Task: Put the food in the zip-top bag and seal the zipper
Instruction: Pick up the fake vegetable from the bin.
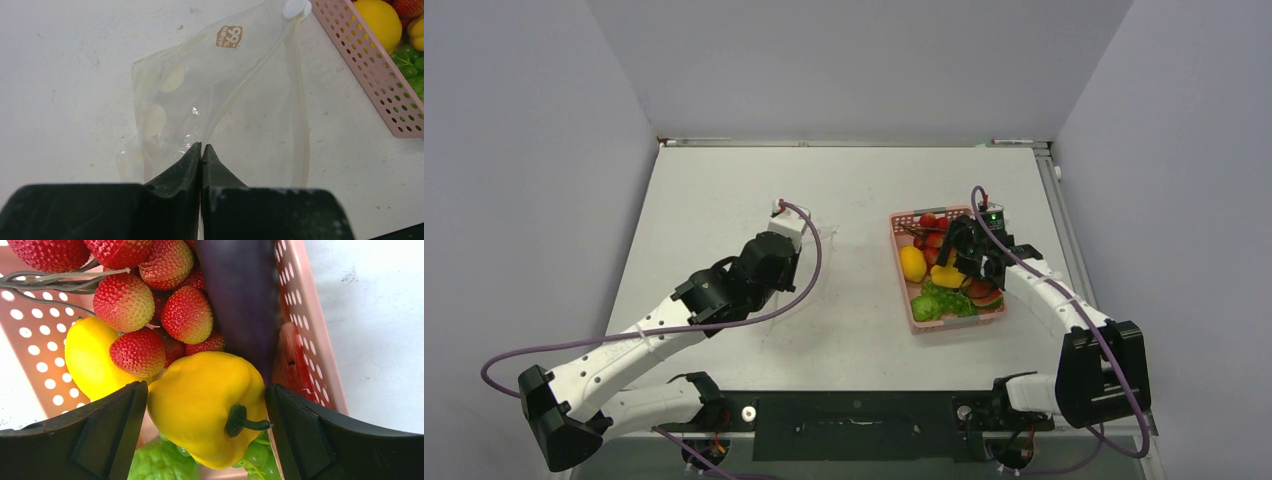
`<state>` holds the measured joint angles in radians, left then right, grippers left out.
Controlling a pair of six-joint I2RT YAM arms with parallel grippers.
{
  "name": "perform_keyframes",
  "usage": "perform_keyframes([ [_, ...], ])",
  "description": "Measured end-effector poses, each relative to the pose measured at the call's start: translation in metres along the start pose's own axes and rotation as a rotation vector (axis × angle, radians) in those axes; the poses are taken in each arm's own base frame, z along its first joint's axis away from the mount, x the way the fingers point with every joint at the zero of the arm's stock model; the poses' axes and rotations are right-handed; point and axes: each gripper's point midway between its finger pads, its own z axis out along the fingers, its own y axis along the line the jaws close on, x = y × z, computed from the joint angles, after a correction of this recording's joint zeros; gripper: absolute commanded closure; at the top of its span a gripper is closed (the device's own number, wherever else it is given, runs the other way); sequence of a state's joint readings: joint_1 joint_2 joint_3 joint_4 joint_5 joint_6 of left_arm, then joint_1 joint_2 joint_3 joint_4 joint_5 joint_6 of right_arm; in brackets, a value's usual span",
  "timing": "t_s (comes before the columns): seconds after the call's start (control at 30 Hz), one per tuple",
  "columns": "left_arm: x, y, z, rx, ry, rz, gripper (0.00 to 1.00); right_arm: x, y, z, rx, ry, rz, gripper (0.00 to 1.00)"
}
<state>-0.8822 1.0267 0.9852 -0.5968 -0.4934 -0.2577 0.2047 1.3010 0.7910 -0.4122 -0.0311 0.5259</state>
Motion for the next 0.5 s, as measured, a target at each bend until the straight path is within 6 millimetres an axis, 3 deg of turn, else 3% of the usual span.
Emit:
perform_keyframes([
  [0.23,0.0039,0.0003,0.0014,-0.002,0.008,0.005,1.00,0.0033,-0.0026,0.0060,-0.050,0.006,0.007,0.10],
  [0.5,0.0040,0.0003,0.0014,-0.002,0.008,0.005,1.00,0.0102,0.0044,0.0025,-0.128,0.014,-0.012,0.00],
])
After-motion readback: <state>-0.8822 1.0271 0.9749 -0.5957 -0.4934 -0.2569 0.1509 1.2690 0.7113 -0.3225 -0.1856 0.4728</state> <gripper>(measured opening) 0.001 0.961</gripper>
